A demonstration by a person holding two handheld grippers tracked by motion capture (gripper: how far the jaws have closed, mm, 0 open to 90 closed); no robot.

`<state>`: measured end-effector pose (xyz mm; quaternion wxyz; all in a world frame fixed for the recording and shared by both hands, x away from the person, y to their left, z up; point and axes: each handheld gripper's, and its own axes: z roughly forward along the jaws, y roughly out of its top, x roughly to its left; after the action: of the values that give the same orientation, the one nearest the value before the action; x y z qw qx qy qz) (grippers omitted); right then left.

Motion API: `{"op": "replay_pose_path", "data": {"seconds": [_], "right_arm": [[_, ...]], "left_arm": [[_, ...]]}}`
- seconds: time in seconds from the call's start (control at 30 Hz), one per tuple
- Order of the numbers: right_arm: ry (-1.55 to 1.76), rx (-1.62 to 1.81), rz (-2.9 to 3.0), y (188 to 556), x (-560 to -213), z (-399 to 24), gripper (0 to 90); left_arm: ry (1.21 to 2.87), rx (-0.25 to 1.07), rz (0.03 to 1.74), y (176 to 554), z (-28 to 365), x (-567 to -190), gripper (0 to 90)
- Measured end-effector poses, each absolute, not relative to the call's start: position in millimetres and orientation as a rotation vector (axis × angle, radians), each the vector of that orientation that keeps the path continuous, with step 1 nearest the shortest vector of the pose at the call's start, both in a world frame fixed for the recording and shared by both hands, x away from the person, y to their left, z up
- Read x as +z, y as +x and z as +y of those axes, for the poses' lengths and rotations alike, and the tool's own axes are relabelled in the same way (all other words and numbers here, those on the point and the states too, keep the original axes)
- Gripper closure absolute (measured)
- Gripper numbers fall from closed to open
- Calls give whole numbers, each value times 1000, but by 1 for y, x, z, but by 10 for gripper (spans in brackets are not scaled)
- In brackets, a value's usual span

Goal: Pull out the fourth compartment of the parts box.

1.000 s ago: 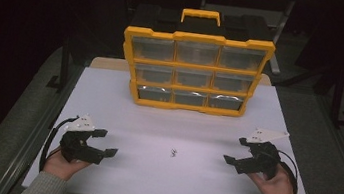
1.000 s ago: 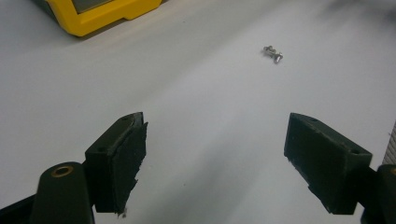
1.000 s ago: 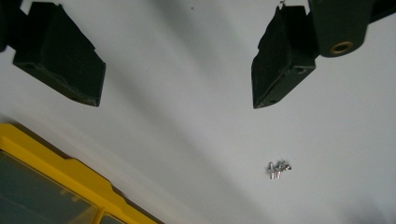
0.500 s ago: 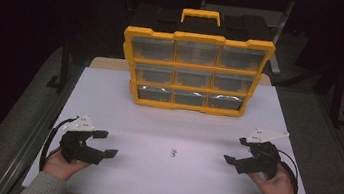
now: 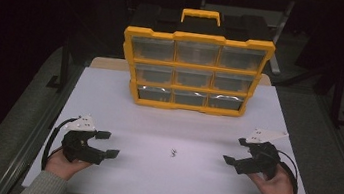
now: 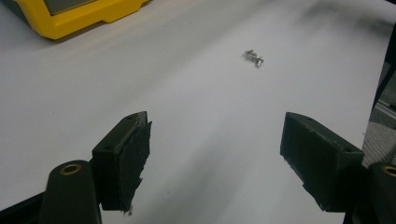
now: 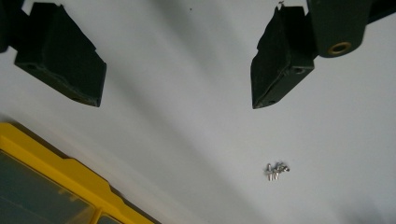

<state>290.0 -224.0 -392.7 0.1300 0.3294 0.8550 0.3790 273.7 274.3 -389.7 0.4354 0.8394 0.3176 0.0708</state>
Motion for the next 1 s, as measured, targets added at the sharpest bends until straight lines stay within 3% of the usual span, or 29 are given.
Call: {"op": "replay_pose_path", "data": {"seconds": [1.0], "right_arm": [[921,1121,2504,290,-390,-221,172]], "left_arm": [[1885,-65,739,309,246,-361,324]]}}
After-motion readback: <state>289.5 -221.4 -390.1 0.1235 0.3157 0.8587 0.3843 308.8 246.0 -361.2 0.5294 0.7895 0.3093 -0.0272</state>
